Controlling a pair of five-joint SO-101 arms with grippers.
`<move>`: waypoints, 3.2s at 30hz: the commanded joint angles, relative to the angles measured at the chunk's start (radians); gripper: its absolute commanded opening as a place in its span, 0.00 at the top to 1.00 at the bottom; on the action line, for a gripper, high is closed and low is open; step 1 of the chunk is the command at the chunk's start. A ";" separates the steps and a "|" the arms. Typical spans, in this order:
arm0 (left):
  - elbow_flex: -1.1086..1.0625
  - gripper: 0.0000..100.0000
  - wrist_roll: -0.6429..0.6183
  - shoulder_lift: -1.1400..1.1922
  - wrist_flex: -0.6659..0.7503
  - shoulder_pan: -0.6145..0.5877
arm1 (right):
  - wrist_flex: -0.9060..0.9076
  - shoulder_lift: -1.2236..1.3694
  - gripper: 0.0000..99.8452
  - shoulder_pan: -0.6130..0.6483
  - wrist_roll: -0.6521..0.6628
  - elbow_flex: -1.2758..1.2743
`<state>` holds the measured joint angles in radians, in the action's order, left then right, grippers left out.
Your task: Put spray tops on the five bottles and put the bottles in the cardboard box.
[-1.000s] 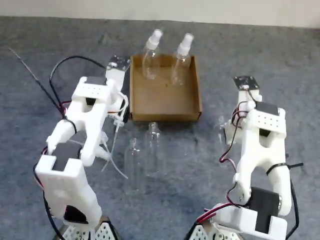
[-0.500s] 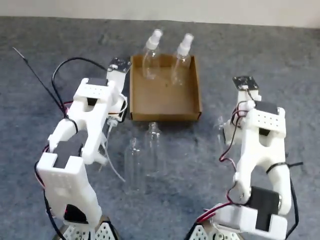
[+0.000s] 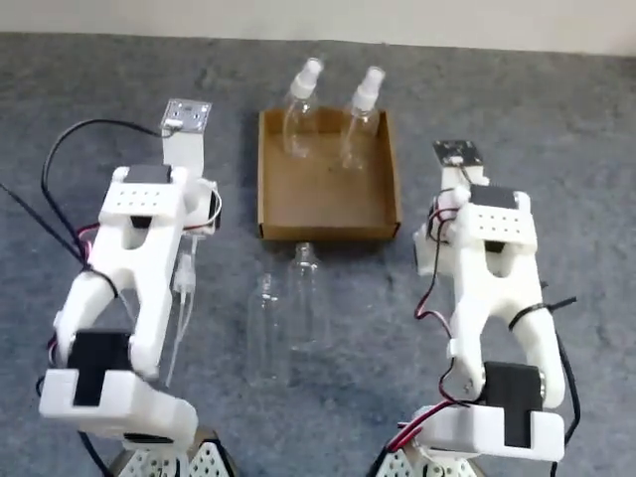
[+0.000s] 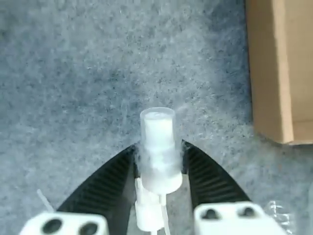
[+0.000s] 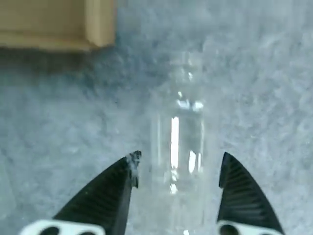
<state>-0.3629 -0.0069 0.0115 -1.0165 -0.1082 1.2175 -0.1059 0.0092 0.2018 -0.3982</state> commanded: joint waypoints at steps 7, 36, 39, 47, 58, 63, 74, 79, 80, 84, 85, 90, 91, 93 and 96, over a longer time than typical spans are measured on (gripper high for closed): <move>-0.062 1.00 -0.009 -0.105 0.061 -0.007 | -0.054 0.193 0.79 0.015 -0.012 0.044; 0.549 1.00 -0.052 -0.113 -0.163 0.051 | -0.317 -0.634 1.00 -0.044 0.031 -0.277; 0.634 1.00 -0.091 -0.145 -0.210 0.077 | -0.317 -0.662 1.00 0.050 0.034 -0.318; 0.619 1.00 -0.100 -0.418 -0.290 0.028 | -0.315 -0.674 1.00 0.194 0.101 -0.325; 0.128 1.00 -0.101 -0.935 -0.149 -0.039 | -0.492 -0.676 1.00 0.420 -0.031 -0.326; -0.021 1.00 -0.101 -1.102 -0.054 -0.065 | -0.565 -0.677 1.00 0.483 -0.034 -0.397; -0.033 1.00 -0.282 -1.144 0.112 0.127 | -0.743 -1.043 1.00 0.696 -0.034 -0.745; -0.042 1.00 -0.281 -1.139 0.252 0.249 | -0.745 -1.168 1.00 0.708 -0.034 -0.857; -0.042 1.00 -0.282 -1.139 0.262 0.274 | -0.746 -1.182 1.00 0.708 -0.034 -0.871; -0.044 1.00 -0.284 -1.138 0.273 0.363 | -0.750 -1.216 1.00 0.708 -0.034 -0.915; -0.045 1.00 -0.284 -1.136 0.273 0.383 | -0.750 -1.222 1.00 0.708 -0.034 -0.921; -0.042 1.00 -0.285 -1.052 0.273 0.423 | -0.750 -1.254 1.00 0.707 -0.034 -0.928; -0.044 1.00 -0.285 -1.033 0.272 0.426 | -0.750 -1.260 1.00 0.707 -0.034 -0.928; -0.044 1.00 -0.287 -1.004 0.270 0.427 | -0.750 -1.271 1.00 0.707 -0.034 -0.928; -0.044 1.00 -0.287 -0.987 0.270 0.427 | -0.750 -1.276 1.00 0.704 -0.034 -0.928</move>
<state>-0.4104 -0.2800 -0.9996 -0.7710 0.2954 0.4918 -1.3610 0.7073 0.1757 -1.3326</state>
